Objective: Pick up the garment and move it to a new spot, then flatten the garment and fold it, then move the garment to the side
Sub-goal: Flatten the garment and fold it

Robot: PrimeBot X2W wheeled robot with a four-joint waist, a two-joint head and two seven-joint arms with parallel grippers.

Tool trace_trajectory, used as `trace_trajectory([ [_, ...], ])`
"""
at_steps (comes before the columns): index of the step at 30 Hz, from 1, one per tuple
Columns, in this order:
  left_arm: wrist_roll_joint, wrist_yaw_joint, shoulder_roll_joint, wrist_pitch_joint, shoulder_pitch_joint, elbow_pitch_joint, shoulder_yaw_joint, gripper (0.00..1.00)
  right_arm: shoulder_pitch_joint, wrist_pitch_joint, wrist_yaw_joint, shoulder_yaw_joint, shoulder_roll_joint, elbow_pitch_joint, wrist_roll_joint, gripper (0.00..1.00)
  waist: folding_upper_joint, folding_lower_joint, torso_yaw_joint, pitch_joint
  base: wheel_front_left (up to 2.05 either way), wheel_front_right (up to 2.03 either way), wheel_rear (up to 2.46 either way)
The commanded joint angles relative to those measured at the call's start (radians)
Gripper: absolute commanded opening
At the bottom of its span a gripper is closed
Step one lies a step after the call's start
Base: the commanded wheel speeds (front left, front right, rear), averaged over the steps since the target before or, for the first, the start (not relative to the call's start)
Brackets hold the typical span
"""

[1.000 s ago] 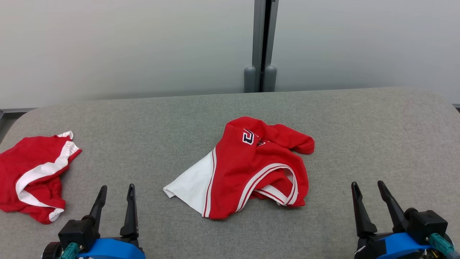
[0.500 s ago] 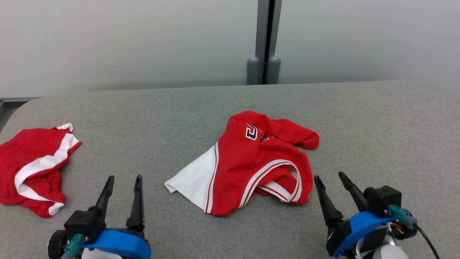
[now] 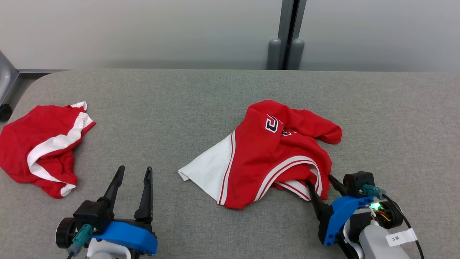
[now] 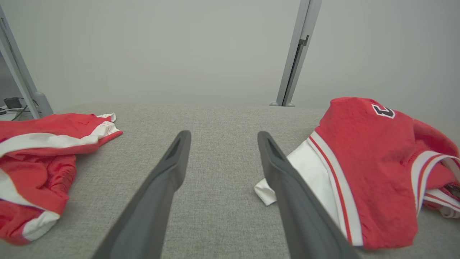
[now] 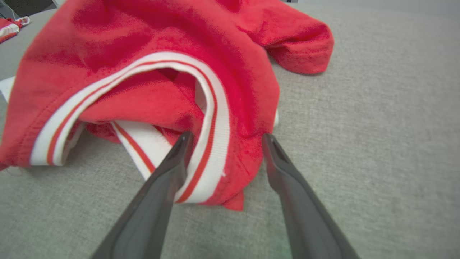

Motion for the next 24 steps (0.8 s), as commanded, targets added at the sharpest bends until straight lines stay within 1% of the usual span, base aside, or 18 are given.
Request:
trace_trajectory([
  [1, 0.005, -0.005, 0.000, -0.005, -0.021, 0.002, -0.006, 1.00, -0.023, 0.005, 0.000, -0.005, -0.004, 0.036, -0.005, 1.00, 0.0000, -0.0001, 0.007, 0.008, 0.00, 0.00, 0.00],
  [3, 0.005, -0.008, -0.002, -0.005, -0.022, 0.005, -0.008, 1.00, -0.036, 0.019, 0.000, 0.004, -0.004, 0.082, 0.011, 1.00, 0.0000, -0.0001, 0.009, 0.010, 0.00, 0.00, 0.00],
  [4, 0.005, -0.008, -0.004, -0.005, -0.023, 0.006, -0.009, 1.00, -0.045, 0.020, 0.000, 0.002, -0.005, 0.101, 0.019, 0.40, 0.0000, -0.0001, 0.010, 0.010, 0.00, 0.00, 0.00],
  [5, 0.005, -0.009, -0.005, -0.005, -0.024, 0.007, -0.008, 1.00, -0.052, 0.016, 0.000, -0.001, -0.005, 0.120, 0.019, 0.00, 0.0000, -0.0001, 0.008, 0.010, 0.00, 0.00, 0.00],
  [8, 0.003, -0.010, -0.010, -0.005, -0.021, 0.010, -0.006, 1.00, -0.074, 0.003, 0.000, -0.006, -0.006, 0.155, 0.022, 0.00, 0.0000, -0.0001, 0.001, 0.003, 0.00, 0.00, 0.00],
  [12, 0.002, -0.011, -0.018, -0.005, -0.012, 0.010, -0.001, 1.00, -0.136, -0.062, 0.000, -0.022, -0.005, 0.123, -0.023, 0.00, 0.0000, -0.0001, -0.010, -0.012, 0.00, 0.00, 0.00],
  [14, 0.003, -0.011, -0.021, -0.005, -0.009, 0.008, 0.003, 1.00, -0.167, -0.088, 0.000, -0.021, -0.004, 0.084, -0.058, 0.00, 0.0000, -0.0001, -0.014, -0.021, 0.00, 0.00, 0.00],
  [17, 0.007, -0.015, -0.024, -0.005, -0.009, 0.007, 0.010, 1.00, -0.230, -0.105, 0.000, 0.008, -0.004, -0.009, -0.102, 0.00, 0.0000, -0.0001, -0.016, -0.030, 0.00, 0.00, 0.00],
  [20, 0.011, -0.019, -0.028, -0.005, -0.010, 0.009, 0.014, 1.00, -0.292, -0.076, 0.000, 0.062, -0.004, -0.102, -0.128, 0.00, 0.0000, -0.0001, -0.014, -0.037, 0.00, 0.00, 0.00],
  [22, 0.013, -0.018, -0.031, -0.005, -0.010, 0.008, 0.019, 1.00, -0.337, -0.042, 0.000, 0.107, -0.004, -0.157, -0.124, 0.00, 0.0000, -0.0001, -0.012, -0.038, 0.00, 0.00, 0.00],
  [23, 0.015, -0.016, -0.031, -0.005, -0.010, 0.006, 0.023, 1.00, -0.364, -0.027, 0.000, 0.132, -0.004, -0.179, -0.117, 0.00, 0.0000, -0.0001, -0.012, -0.036, 0.00, 0.00, 0.00],
  [24, 0.015, -0.013, -0.032, -0.005, -0.011, 0.002, 0.025, 1.00, -0.393, -0.021, 0.000, 0.167, -0.004, -0.203, -0.085, 0.00, 0.0000, -0.0001, -0.012, -0.031, 0.00, 0.00, 0.00],
])
